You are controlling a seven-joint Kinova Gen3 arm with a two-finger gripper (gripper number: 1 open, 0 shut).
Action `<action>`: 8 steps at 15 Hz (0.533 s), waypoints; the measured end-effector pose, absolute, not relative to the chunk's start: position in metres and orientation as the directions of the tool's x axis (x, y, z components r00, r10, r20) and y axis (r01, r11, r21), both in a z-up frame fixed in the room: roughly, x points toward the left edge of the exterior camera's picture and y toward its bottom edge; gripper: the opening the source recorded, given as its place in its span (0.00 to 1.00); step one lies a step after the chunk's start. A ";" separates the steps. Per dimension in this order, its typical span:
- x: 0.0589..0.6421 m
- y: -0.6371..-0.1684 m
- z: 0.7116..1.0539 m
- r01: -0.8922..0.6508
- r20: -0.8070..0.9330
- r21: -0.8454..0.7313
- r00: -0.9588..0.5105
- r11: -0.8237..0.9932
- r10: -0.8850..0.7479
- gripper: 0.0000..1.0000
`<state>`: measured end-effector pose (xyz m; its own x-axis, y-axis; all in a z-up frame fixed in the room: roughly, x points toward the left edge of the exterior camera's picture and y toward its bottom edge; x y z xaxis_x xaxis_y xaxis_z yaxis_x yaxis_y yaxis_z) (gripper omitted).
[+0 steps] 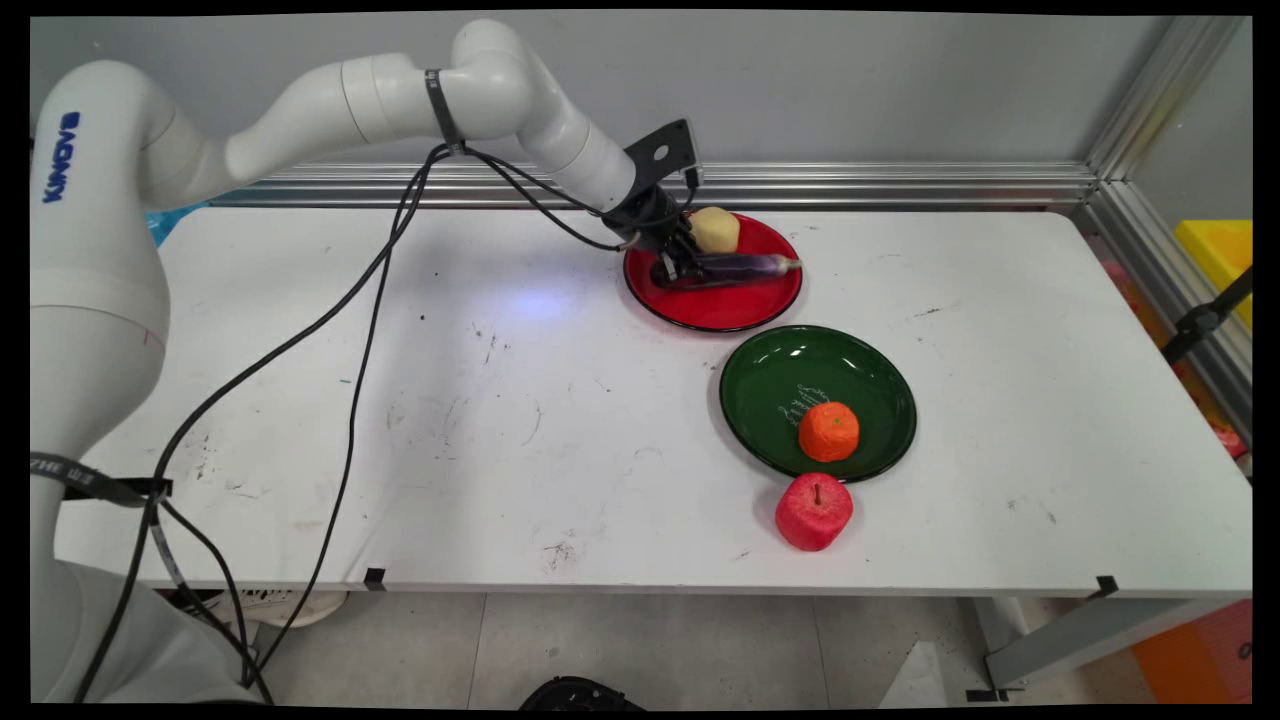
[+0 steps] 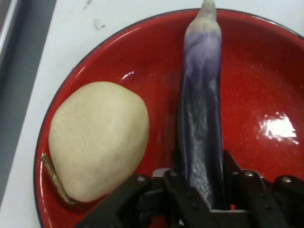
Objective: Place the picked object on the red plate
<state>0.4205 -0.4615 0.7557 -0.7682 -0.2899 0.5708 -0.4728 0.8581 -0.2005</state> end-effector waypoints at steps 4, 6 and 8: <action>0.420 -0.463 0.757 -0.480 0.578 -0.200 -0.762 0.854 -0.293 0.00; 0.419 -0.462 0.761 -0.485 0.582 -0.200 -0.758 0.852 -0.295 1.00; 0.418 -0.460 0.764 -0.489 0.585 -0.201 -0.755 0.849 -0.297 1.00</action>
